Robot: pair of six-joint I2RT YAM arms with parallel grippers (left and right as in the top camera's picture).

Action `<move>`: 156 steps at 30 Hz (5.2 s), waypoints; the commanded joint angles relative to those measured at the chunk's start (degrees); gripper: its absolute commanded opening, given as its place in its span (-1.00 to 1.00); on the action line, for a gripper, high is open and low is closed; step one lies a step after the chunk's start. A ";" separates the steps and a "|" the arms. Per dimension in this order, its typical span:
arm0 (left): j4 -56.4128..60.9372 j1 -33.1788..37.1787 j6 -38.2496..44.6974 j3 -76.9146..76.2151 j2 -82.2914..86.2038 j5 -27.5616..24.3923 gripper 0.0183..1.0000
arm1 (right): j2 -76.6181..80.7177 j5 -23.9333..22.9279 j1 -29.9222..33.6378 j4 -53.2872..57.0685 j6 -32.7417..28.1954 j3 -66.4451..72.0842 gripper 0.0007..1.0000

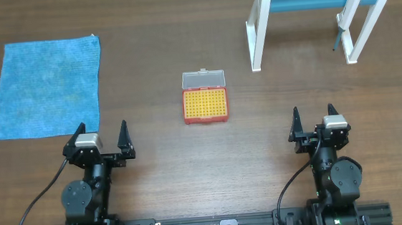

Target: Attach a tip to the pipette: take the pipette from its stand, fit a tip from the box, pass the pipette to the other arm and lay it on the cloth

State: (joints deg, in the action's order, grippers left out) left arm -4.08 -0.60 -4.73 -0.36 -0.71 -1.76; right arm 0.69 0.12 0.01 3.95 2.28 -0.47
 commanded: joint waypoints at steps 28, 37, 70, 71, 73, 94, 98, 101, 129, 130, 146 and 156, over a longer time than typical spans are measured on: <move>-0.44 -0.22 0.72 0.04 0.52 -1.27 1.00 | -0.63 -0.92 0.28 0.24 0.66 0.24 0.61; -0.44 -0.22 0.72 0.04 0.52 -1.27 1.00 | -0.63 -0.92 0.28 0.24 0.66 0.24 0.61; -0.44 -0.22 0.72 0.04 0.52 -1.27 1.00 | 80.30 30.62 25.81 -9.77 -12.72 -52.39 0.61; -0.44 -0.22 0.72 0.04 0.52 -1.27 1.00 | 81.99 30.62 25.81 -11.43 -11.30 -52.39 0.61; -0.44 -0.22 0.74 0.04 0.52 -1.27 1.00 | 85.35 30.62 25.81 -14.08 -9.57 -52.39 0.61; -0.44 -0.22 0.72 0.04 0.52 -1.27 1.00 | 94.49 28.87 25.73 -30.42 -1.81 -52.39 0.50; -0.44 -0.22 0.72 0.04 0.52 -1.27 1.00 | 94.49 28.92 25.33 -30.42 0.37 -52.39 0.29; -0.44 -0.22 0.72 0.04 0.52 -1.27 1.00 | 94.49 31.04 25.29 -30.45 0.72 -52.39 0.26; -0.44 -0.22 0.72 0.04 0.52 -1.27 1.00 | 78.27 35.74 23.91 -28.00 -3.58 -52.37 -0.85; -0.44 -0.22 0.72 0.04 0.52 -1.27 1.00 | 75.34 45.24 23.21 -28.15 -1.99 -52.37 -0.85; -0.44 -0.22 0.74 0.04 0.52 -1.27 1.00 | 92.00 56.11 -19.47 -54.47 4.52 -41.57 -0.85; -0.44 -0.22 0.72 0.04 0.52 -1.27 1.00 | 93.59 52.87 -18.62 -56.87 -1.09 -38.73 -0.85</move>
State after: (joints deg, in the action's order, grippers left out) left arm -4.25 -0.60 -4.54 -0.45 -0.47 -2.17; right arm 93.82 54.13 -19.03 -51.70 2.48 -39.51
